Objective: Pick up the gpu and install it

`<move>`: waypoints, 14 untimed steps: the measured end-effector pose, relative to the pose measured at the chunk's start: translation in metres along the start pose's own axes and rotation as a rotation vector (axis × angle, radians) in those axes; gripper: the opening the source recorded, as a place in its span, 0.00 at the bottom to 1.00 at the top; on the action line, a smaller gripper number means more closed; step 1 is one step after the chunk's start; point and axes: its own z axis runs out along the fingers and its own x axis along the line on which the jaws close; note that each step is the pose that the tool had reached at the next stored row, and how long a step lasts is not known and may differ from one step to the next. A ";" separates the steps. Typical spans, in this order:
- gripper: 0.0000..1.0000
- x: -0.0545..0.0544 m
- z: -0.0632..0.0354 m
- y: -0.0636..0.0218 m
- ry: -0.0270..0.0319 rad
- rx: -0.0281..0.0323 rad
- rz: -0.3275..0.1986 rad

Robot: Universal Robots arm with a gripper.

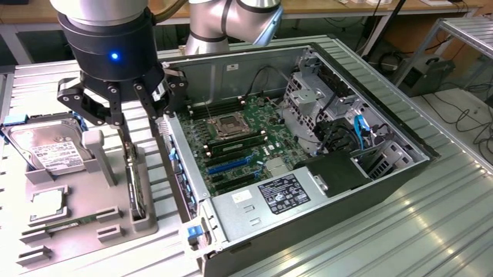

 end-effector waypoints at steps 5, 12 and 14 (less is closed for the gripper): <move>0.42 0.004 0.0009 -0.0003 0.0000 0.0000 0.000; 0.42 0.006 0.0024 -0.0005 0.0001 0.0000 0.000; 0.42 0.007 0.0030 -0.0006 0.0000 0.0000 0.000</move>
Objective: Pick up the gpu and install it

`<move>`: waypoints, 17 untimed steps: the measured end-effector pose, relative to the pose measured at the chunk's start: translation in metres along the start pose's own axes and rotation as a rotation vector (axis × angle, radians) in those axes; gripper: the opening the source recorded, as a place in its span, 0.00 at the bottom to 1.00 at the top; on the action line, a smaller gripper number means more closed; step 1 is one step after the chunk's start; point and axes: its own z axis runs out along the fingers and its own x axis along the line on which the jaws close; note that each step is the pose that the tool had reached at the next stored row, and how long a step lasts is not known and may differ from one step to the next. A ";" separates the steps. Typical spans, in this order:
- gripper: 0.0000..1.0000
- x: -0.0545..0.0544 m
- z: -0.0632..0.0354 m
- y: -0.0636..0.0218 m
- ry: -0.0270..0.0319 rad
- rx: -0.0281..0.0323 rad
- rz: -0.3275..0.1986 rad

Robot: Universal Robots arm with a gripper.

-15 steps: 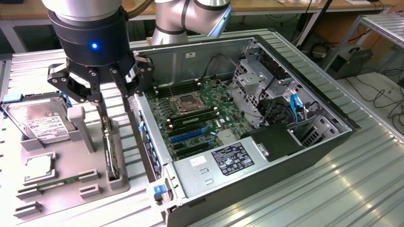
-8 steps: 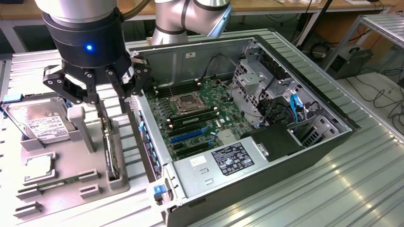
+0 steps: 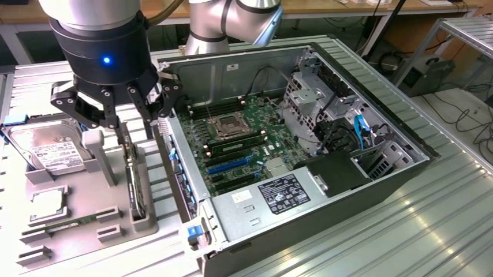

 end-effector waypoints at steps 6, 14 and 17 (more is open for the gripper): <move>0.42 0.007 0.0019 -0.0006 0.0001 0.0001 0.000; 0.42 0.017 0.0053 -0.0015 0.0000 0.0000 0.000; 0.42 0.019 0.0062 -0.0017 -0.0001 -0.0001 0.000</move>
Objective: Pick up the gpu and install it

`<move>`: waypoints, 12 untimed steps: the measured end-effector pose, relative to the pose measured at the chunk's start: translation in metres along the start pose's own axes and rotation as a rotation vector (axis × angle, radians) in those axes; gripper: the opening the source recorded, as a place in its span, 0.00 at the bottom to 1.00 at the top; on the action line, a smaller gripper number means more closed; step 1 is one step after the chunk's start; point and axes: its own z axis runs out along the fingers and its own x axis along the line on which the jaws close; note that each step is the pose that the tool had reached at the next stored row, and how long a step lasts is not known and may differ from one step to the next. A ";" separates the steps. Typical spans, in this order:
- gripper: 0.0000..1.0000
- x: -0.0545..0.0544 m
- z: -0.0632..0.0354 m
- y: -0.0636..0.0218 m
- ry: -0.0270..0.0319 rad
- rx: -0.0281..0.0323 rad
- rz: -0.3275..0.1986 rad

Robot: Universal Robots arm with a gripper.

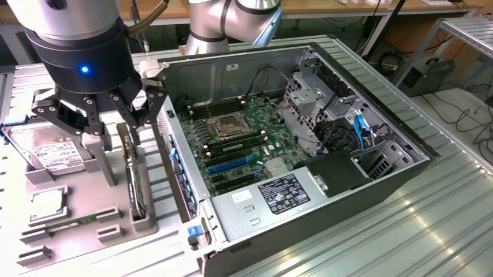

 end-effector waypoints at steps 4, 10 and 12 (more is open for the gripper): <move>0.42 0.003 0.0011 -0.0003 0.0001 0.0001 0.000; 0.42 0.008 0.0028 -0.0007 0.0001 0.0001 0.000; 0.42 0.010 0.0034 -0.0009 0.0001 0.0000 0.000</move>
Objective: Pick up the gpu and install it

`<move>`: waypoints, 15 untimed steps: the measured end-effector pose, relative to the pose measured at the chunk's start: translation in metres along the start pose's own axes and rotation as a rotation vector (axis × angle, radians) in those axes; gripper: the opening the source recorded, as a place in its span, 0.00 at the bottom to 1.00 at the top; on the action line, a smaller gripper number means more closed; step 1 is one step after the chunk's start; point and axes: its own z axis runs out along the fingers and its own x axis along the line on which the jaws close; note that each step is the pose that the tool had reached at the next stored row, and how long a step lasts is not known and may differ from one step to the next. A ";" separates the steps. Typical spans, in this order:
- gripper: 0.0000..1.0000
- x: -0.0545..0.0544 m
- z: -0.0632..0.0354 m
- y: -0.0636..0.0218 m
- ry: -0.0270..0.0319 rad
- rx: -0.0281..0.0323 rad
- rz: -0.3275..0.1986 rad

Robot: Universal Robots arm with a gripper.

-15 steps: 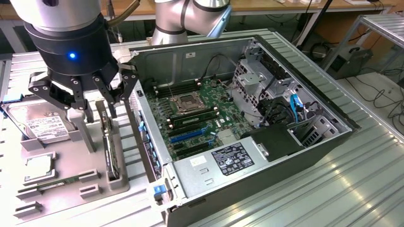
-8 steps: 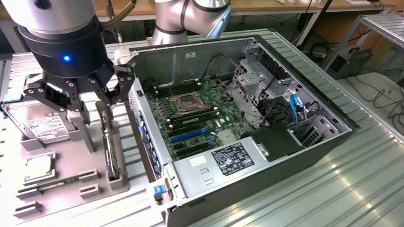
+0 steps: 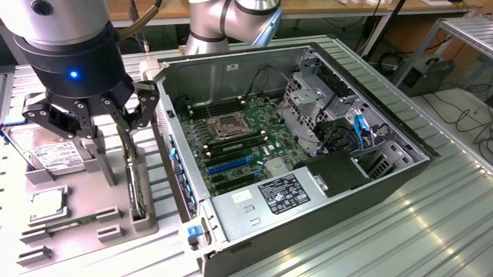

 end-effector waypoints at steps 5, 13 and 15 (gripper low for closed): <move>0.42 0.004 0.0016 -0.0003 -0.0001 -0.0001 0.000; 0.42 0.010 0.0041 -0.0009 0.0000 0.0000 0.000; 0.42 0.011 0.0047 -0.0010 0.0000 0.0001 0.000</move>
